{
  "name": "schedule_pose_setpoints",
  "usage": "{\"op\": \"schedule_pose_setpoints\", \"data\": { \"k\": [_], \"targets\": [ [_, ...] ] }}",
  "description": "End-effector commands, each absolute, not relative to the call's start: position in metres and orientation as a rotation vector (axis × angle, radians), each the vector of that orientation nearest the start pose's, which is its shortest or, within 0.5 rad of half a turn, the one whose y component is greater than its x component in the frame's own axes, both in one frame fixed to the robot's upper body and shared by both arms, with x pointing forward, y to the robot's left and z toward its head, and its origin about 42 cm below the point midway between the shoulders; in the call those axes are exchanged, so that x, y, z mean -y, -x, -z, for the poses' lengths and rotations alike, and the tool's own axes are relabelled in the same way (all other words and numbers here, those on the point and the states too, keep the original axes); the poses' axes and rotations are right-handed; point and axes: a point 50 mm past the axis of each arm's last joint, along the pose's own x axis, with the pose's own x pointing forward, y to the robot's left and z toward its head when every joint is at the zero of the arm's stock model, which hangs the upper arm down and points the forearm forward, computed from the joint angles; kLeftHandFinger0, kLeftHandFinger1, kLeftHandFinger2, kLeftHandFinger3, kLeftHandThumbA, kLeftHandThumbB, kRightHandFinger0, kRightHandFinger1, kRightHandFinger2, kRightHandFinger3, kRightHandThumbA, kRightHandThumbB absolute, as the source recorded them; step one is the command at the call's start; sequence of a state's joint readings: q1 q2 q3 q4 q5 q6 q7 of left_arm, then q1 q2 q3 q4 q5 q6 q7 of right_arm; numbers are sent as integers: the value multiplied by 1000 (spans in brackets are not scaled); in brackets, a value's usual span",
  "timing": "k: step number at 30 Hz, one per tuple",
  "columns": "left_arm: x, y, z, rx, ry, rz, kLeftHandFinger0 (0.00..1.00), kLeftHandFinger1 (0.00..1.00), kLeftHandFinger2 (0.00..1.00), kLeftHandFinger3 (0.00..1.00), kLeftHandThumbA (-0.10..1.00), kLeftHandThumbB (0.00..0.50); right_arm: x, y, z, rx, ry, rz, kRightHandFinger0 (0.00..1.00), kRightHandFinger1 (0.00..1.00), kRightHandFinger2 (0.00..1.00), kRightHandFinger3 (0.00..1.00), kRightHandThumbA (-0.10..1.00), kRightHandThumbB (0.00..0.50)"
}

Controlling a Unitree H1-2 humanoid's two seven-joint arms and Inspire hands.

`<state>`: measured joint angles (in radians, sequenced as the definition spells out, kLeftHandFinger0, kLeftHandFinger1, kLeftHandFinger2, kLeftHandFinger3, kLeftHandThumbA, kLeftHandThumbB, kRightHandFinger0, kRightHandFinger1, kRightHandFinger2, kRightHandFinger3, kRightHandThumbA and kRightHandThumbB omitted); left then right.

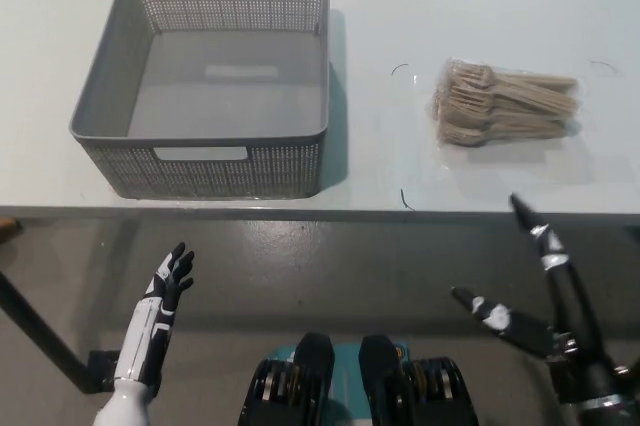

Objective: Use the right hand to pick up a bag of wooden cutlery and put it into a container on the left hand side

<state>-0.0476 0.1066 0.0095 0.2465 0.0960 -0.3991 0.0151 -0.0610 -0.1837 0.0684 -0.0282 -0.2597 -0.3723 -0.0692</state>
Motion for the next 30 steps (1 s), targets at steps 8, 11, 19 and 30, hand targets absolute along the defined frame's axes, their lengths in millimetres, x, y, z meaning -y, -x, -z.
{"op": "schedule_pose_setpoints", "data": {
  "k": [8,11,19,30],
  "targets": [
    [-253,-296,-82,292,-225,17,1000,1000,1000,1000,1000,185,291,-309,-307,651,993,-24,1000,1000,1000,1000,781,494],
    [-252,-295,-81,290,-217,25,1000,1000,1000,1000,1000,170,302,-320,-350,611,1073,-21,1000,1000,1000,1000,558,499],
    [-250,-294,-76,271,-208,32,1000,1000,1000,1000,1000,199,311,-374,-423,514,1250,-85,1000,1000,1000,1000,498,500],
    [-250,-292,-72,255,-210,47,1000,1000,1000,1000,1000,203,299,-463,-474,226,1358,-227,1000,1000,1000,1000,628,500]
  ]
}}
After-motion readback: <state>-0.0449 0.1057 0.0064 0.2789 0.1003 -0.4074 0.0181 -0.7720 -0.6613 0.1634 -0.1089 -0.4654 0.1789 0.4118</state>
